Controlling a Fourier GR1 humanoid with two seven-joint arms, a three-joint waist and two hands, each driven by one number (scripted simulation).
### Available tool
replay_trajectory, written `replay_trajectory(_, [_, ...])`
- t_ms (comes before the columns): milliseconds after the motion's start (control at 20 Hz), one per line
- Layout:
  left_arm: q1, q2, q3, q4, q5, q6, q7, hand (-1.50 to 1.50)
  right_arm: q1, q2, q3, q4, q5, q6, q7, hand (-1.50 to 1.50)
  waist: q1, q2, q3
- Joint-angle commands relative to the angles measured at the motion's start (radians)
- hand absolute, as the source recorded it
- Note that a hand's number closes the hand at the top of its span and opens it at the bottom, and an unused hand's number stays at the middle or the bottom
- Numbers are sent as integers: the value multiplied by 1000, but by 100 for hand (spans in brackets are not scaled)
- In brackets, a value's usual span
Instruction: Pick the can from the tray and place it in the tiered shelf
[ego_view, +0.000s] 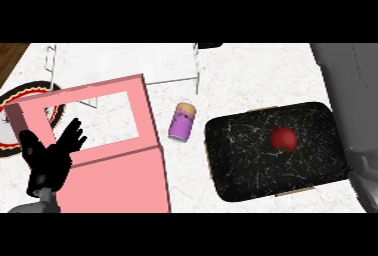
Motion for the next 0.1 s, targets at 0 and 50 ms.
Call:
replay_trajectory(0, [-18, -17, -14, 38, -1, 3, 35, 0, 162, -100, -16, -233, -58, 112, 29, -150, -15, 3, -9])
replay_trajectory(50, [31, 3, -9, 45, 8, -45, -12, 0, 204, -107, -40, -247, -86, 117, 6, -150, 2, 7, -10])
